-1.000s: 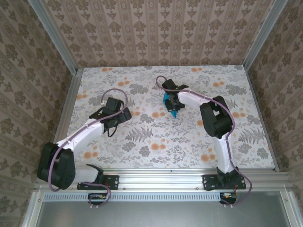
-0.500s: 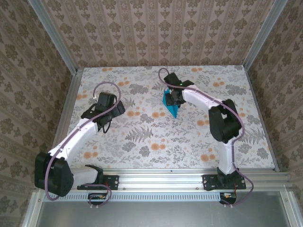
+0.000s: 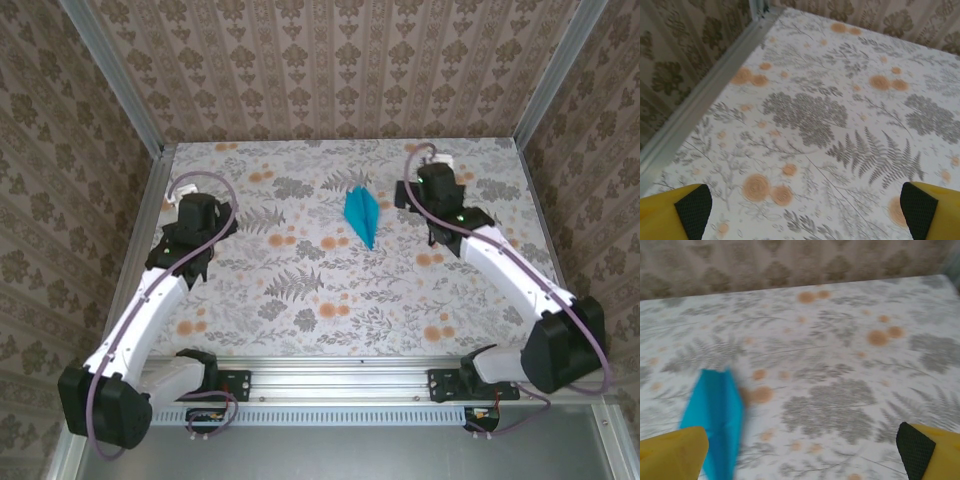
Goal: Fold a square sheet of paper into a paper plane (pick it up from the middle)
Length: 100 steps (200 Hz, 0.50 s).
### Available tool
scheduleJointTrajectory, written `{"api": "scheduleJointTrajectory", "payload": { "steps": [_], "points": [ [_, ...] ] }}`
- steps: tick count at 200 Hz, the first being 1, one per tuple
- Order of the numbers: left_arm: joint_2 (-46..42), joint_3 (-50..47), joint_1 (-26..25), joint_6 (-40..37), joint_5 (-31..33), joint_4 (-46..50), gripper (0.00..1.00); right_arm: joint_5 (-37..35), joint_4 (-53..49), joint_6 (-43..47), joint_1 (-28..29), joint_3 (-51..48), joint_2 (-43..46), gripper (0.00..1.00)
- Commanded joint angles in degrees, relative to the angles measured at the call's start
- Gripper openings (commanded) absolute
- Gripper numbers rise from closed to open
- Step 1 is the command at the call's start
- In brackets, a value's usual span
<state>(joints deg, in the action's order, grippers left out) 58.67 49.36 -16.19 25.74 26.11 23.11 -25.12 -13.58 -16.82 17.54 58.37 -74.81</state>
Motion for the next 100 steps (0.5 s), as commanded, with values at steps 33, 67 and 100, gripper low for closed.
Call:
{"api": "scheduleJointTrajectory", "payload": {
  "steps": [33, 67, 100],
  "points": [
    [-1.64, -10.65, 6.48, -9.95, 4.13, -12.47, 1.0, -11.2, 20.45, -2.52, -10.68, -21.5, 8.18, 1.0],
    [0.26, -18.08, 11.96, -12.73, 0.55, -23.15, 1.0, -10.33, 28.77, 0.22, -14.47, -29.03, 5.27, 1.0],
    [2.72, -25.61, 12.94, -17.56, -2.52, -40.15, 1.0, -3.25, 41.5, 2.74, -16.45, -33.91, 1.4, 1.0]
  ]
}}
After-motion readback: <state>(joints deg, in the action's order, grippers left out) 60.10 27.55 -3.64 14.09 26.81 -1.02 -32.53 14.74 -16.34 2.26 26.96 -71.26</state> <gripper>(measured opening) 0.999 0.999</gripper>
